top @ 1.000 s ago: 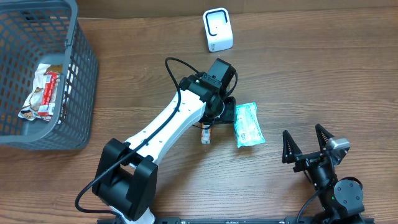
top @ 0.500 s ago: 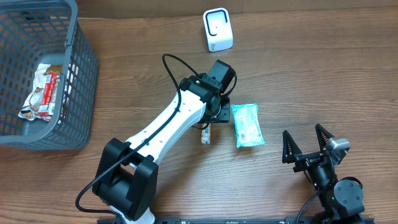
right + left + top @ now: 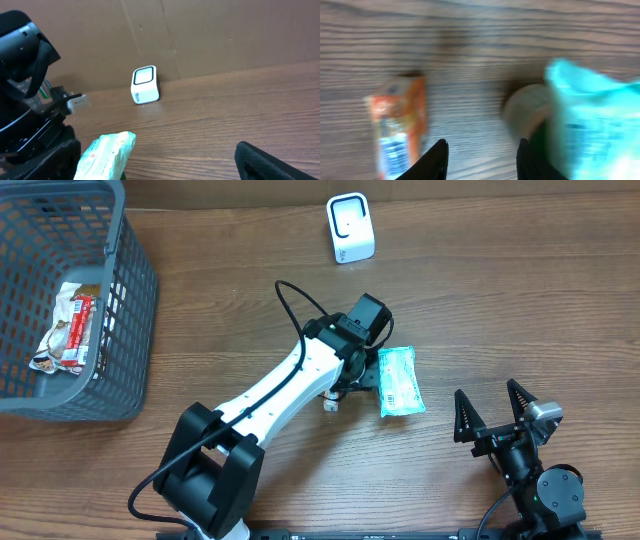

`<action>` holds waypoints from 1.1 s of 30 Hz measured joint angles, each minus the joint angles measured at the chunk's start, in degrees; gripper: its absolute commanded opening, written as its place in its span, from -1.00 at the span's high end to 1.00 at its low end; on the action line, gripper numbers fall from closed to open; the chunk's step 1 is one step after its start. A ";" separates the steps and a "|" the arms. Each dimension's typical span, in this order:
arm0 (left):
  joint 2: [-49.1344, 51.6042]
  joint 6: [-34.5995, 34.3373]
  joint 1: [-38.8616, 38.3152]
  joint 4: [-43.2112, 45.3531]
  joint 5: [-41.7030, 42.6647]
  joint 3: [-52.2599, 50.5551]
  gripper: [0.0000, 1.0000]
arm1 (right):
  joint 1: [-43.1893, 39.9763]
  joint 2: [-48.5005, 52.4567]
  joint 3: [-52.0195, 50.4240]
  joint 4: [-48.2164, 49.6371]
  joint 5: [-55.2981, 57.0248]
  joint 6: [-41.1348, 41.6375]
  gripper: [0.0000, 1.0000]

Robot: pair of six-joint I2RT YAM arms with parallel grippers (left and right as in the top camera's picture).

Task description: Scan the item barcode

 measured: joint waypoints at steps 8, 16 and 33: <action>0.00 -1.81 -3.21 5.57 2.97 -0.02 0.28 | 0.00 0.00 0.00 0.00 0.00 -0.02 -1.00; 0.00 -3.28 -5.88 7.02 3.56 -0.02 0.28 | 0.00 0.00 0.00 0.00 -0.02 0.00 -1.00; 0.11 -3.08 -2.82 -2.01 1.46 3.34 -0.10 | 0.02 0.00 0.00 0.00 0.02 -0.04 -1.00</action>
